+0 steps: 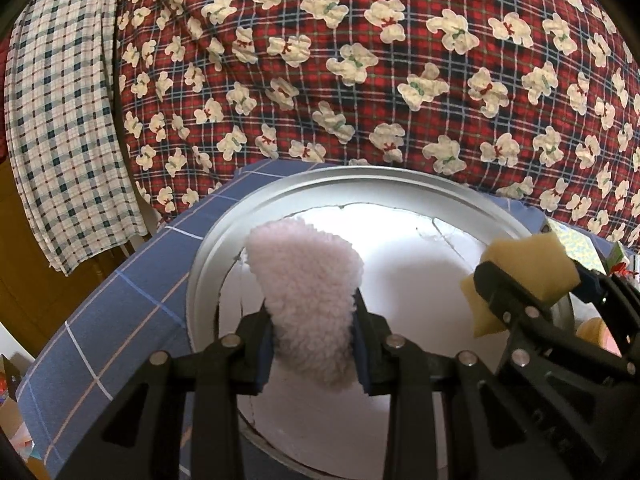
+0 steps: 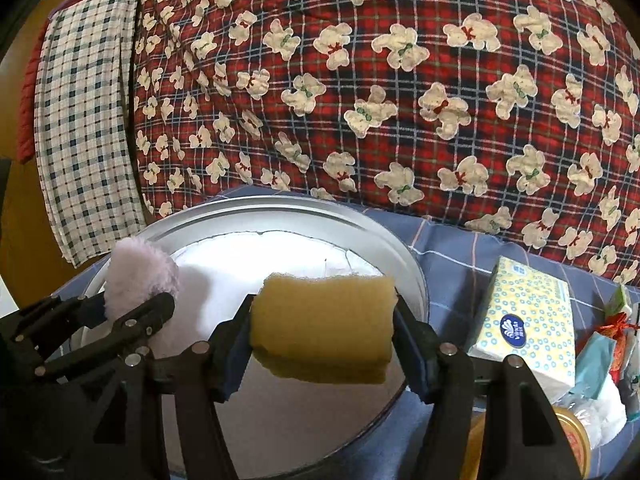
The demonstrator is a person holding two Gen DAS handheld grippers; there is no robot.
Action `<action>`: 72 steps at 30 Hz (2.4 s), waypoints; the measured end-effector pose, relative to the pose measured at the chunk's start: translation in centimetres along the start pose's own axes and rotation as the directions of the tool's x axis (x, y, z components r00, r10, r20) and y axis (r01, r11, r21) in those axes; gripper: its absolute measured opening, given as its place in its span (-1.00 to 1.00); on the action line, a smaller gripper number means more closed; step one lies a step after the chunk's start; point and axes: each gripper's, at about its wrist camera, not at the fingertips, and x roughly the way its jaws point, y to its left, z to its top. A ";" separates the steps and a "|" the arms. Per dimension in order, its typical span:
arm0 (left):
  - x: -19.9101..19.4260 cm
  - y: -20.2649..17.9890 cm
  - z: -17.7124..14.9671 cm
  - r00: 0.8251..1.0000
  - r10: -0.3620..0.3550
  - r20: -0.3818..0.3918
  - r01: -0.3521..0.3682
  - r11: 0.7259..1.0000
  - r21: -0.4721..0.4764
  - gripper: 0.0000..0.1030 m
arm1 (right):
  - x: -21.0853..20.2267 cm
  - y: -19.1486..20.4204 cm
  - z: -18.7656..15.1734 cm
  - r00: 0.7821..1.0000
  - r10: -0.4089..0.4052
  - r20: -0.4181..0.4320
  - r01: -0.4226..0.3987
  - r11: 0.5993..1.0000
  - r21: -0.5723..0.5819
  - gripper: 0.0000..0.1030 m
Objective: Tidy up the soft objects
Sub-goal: 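Carry the sock and sponge over the round tin and release both inside, then withdraw both open tools from the tin back toward the items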
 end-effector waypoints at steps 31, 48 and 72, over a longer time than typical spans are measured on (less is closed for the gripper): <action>-3.1 0.8 -0.6 0.976 0.162 0.144 -0.151 0.985 -0.087 0.99 | -3.8 -3.1 0.2 0.988 -0.018 0.151 -0.002 0.991 0.135 0.67; -4.5 0.5 -1.2 0.967 0.184 0.178 -0.161 0.977 -0.140 0.99 | -5.0 -2.2 -0.4 0.967 -0.148 0.210 0.147 0.989 0.019 0.67; -7.4 -7.0 -3.0 0.969 0.050 0.240 -0.040 0.998 -0.048 0.99 | -10.7 -9.4 -3.4 0.950 -0.230 0.210 0.224 0.973 0.049 0.67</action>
